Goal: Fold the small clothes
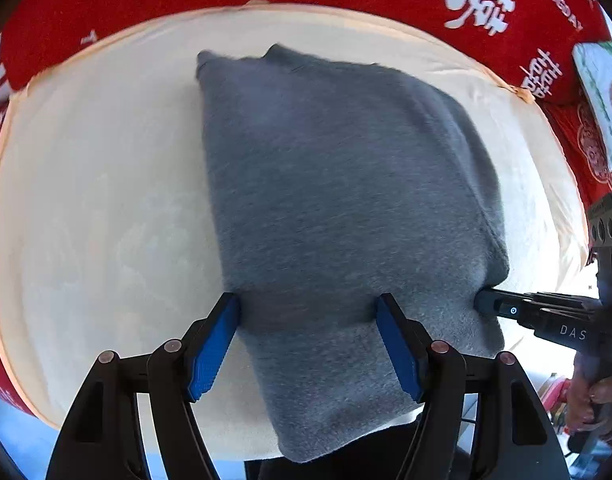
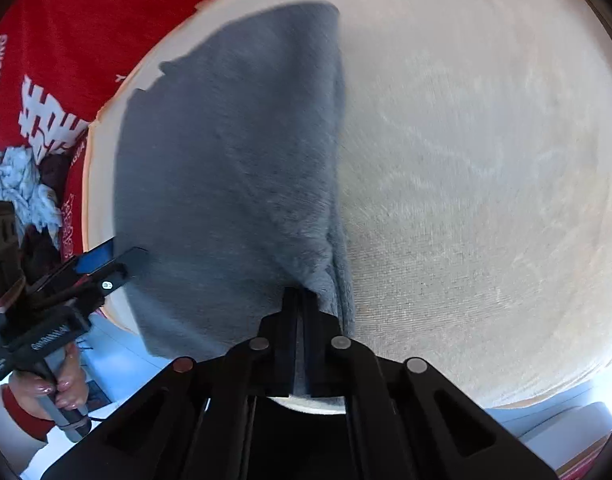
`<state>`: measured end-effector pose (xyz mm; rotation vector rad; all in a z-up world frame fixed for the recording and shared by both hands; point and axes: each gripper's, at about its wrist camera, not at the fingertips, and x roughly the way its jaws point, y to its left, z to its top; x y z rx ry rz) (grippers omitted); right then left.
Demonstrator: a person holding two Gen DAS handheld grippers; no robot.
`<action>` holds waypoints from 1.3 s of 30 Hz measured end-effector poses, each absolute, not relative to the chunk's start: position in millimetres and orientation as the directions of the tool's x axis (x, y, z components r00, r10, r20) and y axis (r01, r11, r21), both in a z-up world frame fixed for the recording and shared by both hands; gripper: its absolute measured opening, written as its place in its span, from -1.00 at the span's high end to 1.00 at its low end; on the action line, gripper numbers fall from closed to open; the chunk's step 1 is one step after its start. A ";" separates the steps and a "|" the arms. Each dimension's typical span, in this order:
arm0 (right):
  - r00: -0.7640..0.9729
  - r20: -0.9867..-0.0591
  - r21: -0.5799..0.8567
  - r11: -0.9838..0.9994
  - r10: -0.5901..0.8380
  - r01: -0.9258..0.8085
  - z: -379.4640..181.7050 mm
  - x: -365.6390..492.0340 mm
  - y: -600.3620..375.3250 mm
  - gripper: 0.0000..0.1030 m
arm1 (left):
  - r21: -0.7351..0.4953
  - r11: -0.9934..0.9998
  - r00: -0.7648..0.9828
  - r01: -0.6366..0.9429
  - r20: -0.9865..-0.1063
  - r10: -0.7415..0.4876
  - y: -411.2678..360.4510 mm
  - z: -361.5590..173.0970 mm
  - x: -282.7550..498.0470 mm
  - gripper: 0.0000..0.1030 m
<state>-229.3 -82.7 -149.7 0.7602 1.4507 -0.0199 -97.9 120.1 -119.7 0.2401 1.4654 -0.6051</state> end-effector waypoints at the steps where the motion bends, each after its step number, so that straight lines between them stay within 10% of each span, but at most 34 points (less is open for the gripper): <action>1: 0.162 -0.894 0.445 0.779 0.418 0.443 -149.8 -227.6 -81.1 1.00 | -0.215 0.832 -0.023 0.511 -0.971 -0.237 122.5 -121.4 -97.3 -0.37; 39: 0.042 -0.924 0.339 0.762 0.380 0.552 -102.8 -280.0 -95.2 0.90 | -0.096 0.860 -0.012 0.502 -0.995 -0.104 170.5 -76.8 -127.7 -0.41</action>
